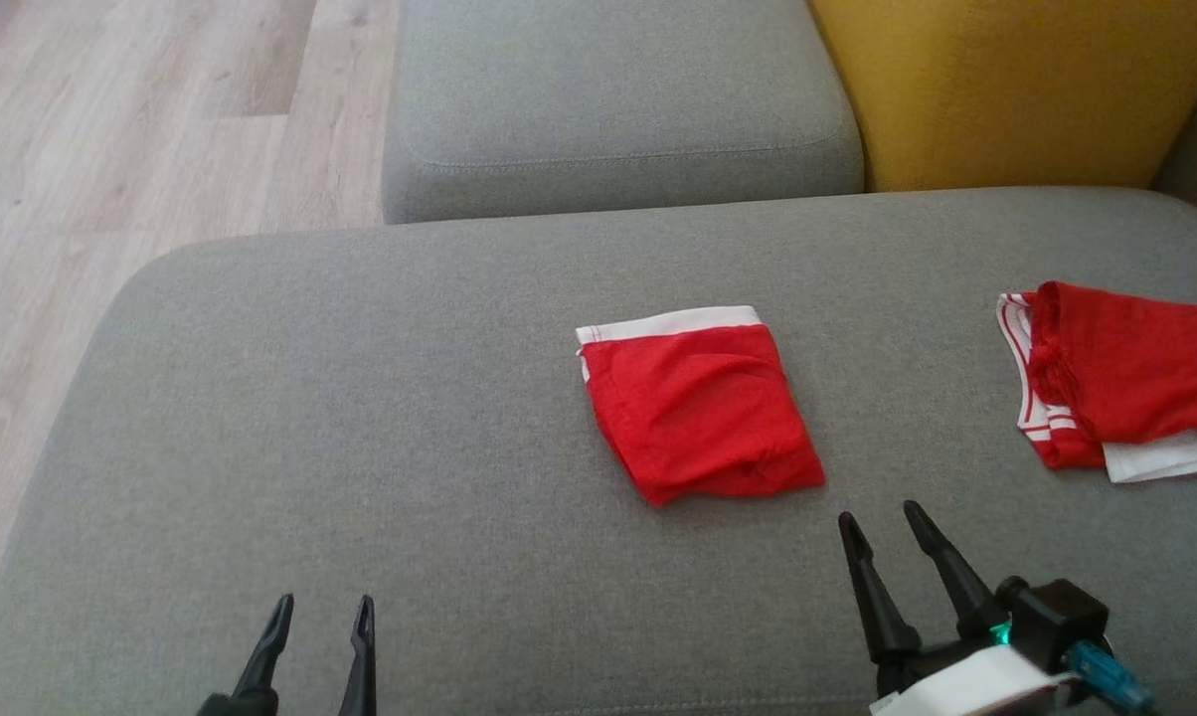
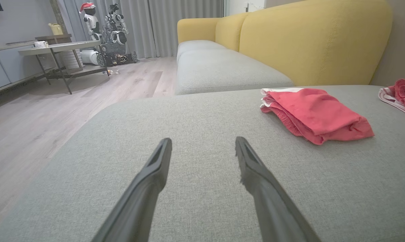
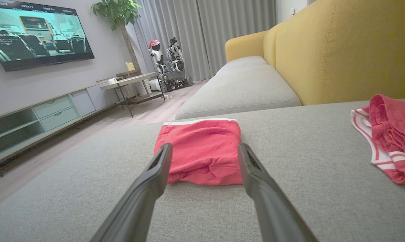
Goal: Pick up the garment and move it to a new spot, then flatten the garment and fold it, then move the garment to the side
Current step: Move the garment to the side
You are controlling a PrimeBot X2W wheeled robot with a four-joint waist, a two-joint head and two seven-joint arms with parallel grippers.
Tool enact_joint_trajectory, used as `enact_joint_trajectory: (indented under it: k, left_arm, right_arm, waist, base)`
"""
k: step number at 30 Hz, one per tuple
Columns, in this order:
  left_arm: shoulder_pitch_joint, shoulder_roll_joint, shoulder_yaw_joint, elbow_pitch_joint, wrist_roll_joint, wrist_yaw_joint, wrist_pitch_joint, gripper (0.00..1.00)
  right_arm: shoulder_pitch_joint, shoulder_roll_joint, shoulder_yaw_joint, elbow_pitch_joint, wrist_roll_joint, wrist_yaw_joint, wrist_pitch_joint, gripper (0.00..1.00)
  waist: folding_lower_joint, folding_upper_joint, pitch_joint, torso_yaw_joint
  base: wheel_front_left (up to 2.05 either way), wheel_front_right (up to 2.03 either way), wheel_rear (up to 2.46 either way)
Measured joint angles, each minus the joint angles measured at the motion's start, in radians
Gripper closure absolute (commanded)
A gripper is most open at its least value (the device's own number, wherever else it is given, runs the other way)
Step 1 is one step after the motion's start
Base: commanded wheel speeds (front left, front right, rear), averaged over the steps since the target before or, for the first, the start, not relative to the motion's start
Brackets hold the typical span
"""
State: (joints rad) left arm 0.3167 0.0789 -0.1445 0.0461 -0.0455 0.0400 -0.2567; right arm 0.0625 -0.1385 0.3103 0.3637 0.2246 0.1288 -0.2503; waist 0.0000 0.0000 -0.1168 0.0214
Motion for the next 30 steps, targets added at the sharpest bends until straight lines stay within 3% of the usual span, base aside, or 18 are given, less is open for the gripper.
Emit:
enact_joint_trajectory:
  k: [14, 19, 25, 30]
  left_arm:
    - [-0.016, -0.010, 0.012, 0.022, 0.010, -0.023, 0.000, 0.00]
    - [-0.024, -0.015, -0.032, -0.002, 0.026, -0.012, 0.000, 0.00]
    - [-0.061, -0.017, -0.080, -0.020, 0.030, -0.003, 0.000, 0.00]
    - [-0.104, -0.020, -0.107, -0.027, 0.005, 0.012, 0.000, 0.00]
  right_arm:
    - [-0.016, -0.004, -0.038, 0.020, -0.034, 0.000, 0.000, 0.00]
    - [-0.152, -0.030, -0.033, 0.154, -0.032, 0.000, 0.001, 0.00]
    - [-0.380, -0.068, 0.027, 0.314, 0.092, 0.000, 0.135, 0.00]
    - [-0.509, -0.101, 0.081, 0.365, 0.316, 0.000, 0.292, 0.00]
  waist:
    - [0.0000, 0.0000, 0.036, 0.016]
    - [0.0000, 0.0000, 0.076, 0.026]
    - [0.0000, 0.0000, 0.138, 0.052]
    - [0.0001, 0.0000, 0.196, 0.083]
  base:
    - [0.00, 0.00, 0.00]
    - [0.00, 0.00, 0.00]
    - [0.00, 0.00, 0.00]
    - [0.00, 0.00, 0.00]
